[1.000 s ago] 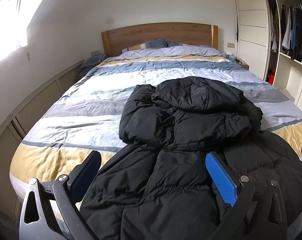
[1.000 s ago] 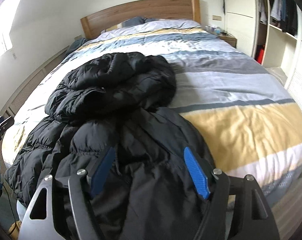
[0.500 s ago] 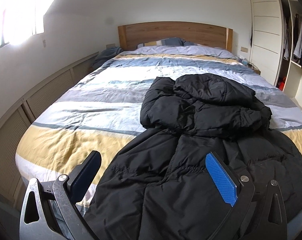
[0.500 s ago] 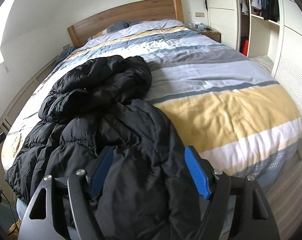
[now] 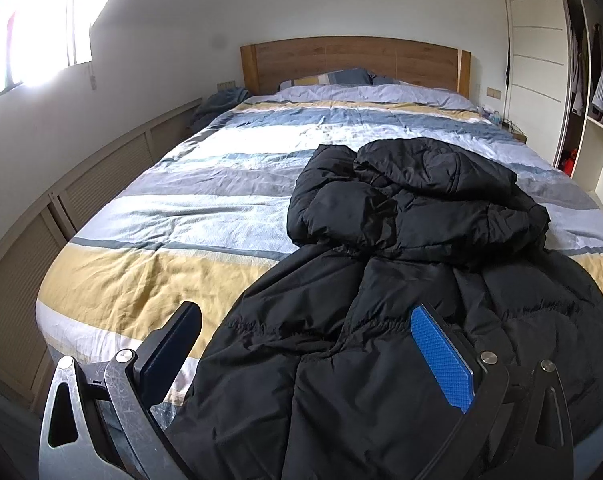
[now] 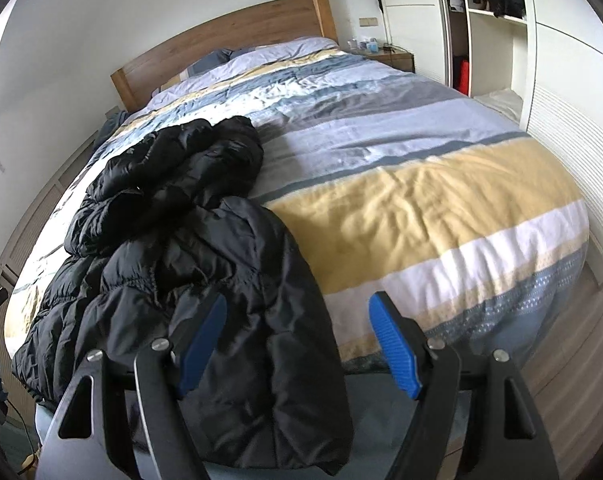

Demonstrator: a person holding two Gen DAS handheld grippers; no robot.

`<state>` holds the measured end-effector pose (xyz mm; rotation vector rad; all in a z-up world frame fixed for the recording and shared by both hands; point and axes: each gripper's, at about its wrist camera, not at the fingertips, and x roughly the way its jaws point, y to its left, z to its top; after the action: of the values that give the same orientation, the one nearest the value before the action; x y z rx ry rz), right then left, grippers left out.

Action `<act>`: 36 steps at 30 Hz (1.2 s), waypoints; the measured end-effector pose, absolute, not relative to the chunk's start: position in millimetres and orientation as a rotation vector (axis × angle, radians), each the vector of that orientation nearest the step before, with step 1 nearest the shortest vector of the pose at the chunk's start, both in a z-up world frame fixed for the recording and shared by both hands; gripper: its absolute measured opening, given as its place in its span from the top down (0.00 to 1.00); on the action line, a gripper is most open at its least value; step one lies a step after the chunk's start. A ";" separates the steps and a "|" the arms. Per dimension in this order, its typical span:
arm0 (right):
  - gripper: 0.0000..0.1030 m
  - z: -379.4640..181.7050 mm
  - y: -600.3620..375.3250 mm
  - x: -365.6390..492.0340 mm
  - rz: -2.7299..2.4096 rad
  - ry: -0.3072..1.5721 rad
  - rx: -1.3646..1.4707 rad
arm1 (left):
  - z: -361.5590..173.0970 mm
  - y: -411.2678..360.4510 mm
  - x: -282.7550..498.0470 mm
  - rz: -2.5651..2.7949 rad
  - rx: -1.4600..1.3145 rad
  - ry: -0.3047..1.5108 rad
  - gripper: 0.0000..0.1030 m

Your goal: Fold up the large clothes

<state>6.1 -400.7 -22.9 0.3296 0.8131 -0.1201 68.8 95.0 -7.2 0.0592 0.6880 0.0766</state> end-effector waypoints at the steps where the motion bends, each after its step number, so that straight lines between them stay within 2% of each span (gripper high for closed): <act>1: 0.29 -25.3 -401.5 5.5 -0.119 0.819 0.332 | -8.6 95.5 69.9 0.078 0.061 0.691 0.00; 17: 0.29 -61.6 -394.3 14.8 -0.082 0.928 0.331 | -52.3 135.0 75.8 0.138 0.030 0.796 0.00; 36: 0.27 -100.0 -400.7 22.2 -0.018 1.034 0.398 | -117.2 228.6 73.3 0.002 -0.288 0.945 0.01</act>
<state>22.2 -400.7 -100.0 0.3977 1.0338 -0.0176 73.3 228.6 -117.2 -0.2876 0.9454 0.0022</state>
